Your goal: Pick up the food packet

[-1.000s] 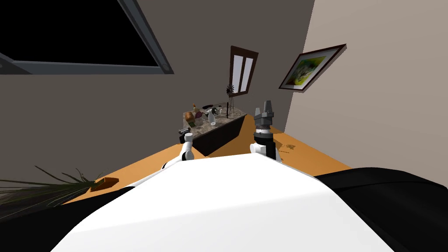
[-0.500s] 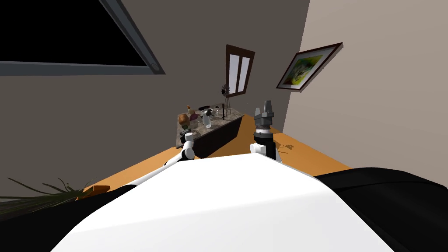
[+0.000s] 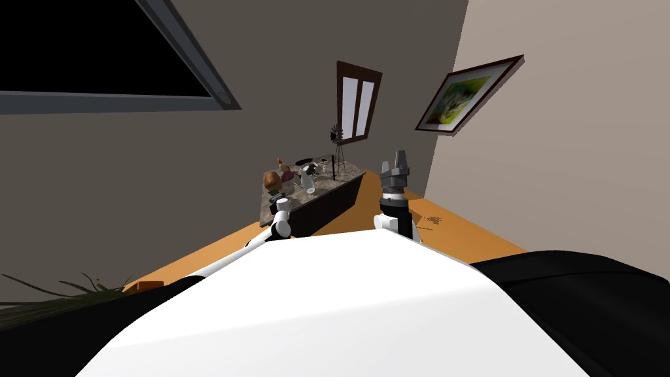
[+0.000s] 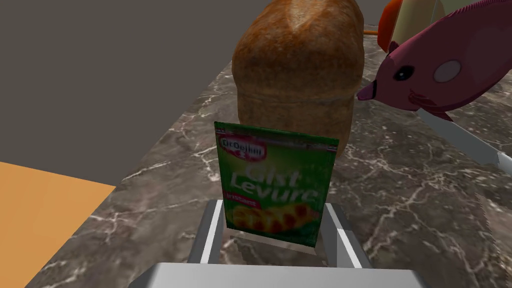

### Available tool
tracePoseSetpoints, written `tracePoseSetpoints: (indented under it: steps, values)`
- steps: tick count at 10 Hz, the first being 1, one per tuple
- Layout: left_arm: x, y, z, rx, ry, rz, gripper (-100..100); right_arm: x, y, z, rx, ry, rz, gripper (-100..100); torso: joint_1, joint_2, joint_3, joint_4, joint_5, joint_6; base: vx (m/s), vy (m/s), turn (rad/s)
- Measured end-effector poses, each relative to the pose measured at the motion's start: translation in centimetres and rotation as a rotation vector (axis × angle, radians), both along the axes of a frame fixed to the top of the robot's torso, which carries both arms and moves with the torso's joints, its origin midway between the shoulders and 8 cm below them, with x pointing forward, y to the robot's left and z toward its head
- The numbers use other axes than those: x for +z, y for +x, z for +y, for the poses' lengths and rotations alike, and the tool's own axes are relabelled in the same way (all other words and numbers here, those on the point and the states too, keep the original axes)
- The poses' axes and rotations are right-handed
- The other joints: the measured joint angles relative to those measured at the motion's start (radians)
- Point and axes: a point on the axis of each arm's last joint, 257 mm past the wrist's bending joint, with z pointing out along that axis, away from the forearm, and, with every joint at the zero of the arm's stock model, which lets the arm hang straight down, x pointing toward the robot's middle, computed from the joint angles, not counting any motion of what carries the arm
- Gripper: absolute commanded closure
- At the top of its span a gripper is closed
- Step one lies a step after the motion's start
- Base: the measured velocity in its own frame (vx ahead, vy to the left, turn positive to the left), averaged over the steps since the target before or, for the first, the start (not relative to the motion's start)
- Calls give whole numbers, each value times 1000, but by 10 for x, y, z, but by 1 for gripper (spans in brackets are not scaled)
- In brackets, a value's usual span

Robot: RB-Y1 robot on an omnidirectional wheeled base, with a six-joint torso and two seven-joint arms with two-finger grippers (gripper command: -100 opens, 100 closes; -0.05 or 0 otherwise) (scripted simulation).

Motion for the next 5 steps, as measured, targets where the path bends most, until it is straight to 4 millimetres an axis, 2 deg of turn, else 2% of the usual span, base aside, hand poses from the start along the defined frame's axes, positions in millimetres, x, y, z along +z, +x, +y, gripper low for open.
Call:
tracePoseSetpoints:
  steps: [3, 4, 5]
  values:
    - [0, 0, 0, 0, 0, 0, 100, 0, 0, 0, 0, 0, 0, 0, 0, 1, 0, 0, 0, 0, 0, 0, 0]
    - [0, 0, 0, 0, 0, 0, 0, 0, 0, 0, 0, 0, 0, 0, 0, 1, 0, 0, 0, 0, 0, 0, 0]
    - [0, 0, 0, 0, 0, 0, -100, 0, 0, 0, 0, 0, 0, 0, 0, 1, 0, 0, 0, 0, -104, 57, -71]
